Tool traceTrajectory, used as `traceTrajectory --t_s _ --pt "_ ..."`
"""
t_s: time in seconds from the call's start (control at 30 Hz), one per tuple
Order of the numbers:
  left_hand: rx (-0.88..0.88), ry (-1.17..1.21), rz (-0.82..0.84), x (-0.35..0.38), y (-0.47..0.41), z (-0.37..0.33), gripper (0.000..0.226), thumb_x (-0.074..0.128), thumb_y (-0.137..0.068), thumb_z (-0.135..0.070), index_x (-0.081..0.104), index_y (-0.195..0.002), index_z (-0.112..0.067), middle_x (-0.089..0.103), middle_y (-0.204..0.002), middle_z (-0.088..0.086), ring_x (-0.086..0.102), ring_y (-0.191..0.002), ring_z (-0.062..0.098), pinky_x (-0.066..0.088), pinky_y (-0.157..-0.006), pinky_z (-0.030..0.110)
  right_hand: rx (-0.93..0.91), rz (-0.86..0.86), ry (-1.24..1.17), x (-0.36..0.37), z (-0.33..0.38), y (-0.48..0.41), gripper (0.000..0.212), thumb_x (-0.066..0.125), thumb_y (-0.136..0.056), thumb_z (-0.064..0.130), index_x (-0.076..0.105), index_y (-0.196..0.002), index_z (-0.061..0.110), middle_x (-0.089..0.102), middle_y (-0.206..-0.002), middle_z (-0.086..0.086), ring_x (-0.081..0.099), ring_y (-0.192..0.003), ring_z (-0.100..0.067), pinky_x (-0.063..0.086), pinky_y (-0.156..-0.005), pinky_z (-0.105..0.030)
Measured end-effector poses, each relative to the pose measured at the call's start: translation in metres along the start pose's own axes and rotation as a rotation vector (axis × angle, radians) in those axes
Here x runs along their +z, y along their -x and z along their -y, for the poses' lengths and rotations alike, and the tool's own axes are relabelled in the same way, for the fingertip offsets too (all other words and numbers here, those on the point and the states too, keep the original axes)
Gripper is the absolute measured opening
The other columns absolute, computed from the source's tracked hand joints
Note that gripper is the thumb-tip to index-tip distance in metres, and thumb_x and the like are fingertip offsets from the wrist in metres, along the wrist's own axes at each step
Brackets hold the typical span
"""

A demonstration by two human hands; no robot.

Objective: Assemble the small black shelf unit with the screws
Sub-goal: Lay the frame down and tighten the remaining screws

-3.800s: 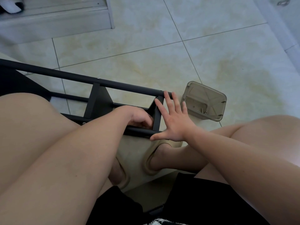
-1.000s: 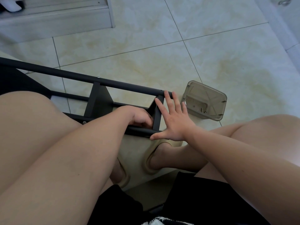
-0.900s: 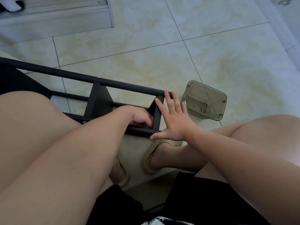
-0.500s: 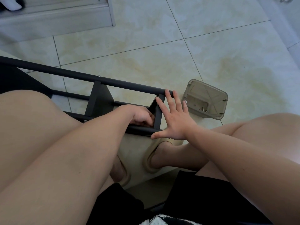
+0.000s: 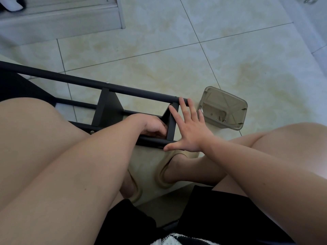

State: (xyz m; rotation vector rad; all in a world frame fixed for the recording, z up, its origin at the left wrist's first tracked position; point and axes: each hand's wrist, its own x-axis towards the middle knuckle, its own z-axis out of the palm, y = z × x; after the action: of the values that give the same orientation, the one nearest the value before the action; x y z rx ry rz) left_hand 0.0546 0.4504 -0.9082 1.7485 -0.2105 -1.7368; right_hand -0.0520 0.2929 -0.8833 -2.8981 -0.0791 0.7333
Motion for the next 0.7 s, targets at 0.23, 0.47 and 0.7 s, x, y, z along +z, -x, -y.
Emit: traceTrajectory --t_s 0.23,0.47,0.7 --pt "-0.077 -0.011 -0.005 0.0006 -0.0006 -0.0007 0.013 0.061 -0.091 -0.013 0.074 -0.086 -0.012 0.075 -0.074 -0.001 0.07 -0.063 0.01 0.053 -0.062 0.022 -0.004 -0.006 -0.01 0.0006 -0.0007 -0.0001 0.137 0.031 -0.052 0.106 -0.024 -0.155 0.035 -0.055 -0.148 0.002 -0.039 -0.146 -0.031 0.001 -0.119 -0.069" --pt "-0.052 -0.031 0.01 -0.0006 0.0025 -0.0015 0.016 0.06 -0.087 -0.005 0.072 -0.098 -0.008 0.069 -0.082 0.006 0.064 -0.075 0.02 0.05 -0.073 0.026 -0.003 -0.009 -0.012 0.0024 -0.001 -0.0017 0.137 0.031 -0.052 0.107 -0.024 -0.155 0.035 -0.054 -0.149 0.002 -0.04 -0.146 -0.031 0.001 -0.119 -0.069" --pt "-0.025 0.053 0.014 -0.0008 0.0019 -0.0004 0.03 0.059 -0.091 -0.005 0.07 -0.118 0.001 0.074 -0.102 0.005 0.07 -0.085 0.013 0.056 -0.076 0.024 -0.005 -0.013 -0.016 0.0018 -0.0002 -0.0009 0.137 0.031 -0.051 0.107 -0.023 -0.156 0.035 -0.055 -0.149 0.002 -0.04 -0.146 -0.031 0.001 -0.119 -0.069"
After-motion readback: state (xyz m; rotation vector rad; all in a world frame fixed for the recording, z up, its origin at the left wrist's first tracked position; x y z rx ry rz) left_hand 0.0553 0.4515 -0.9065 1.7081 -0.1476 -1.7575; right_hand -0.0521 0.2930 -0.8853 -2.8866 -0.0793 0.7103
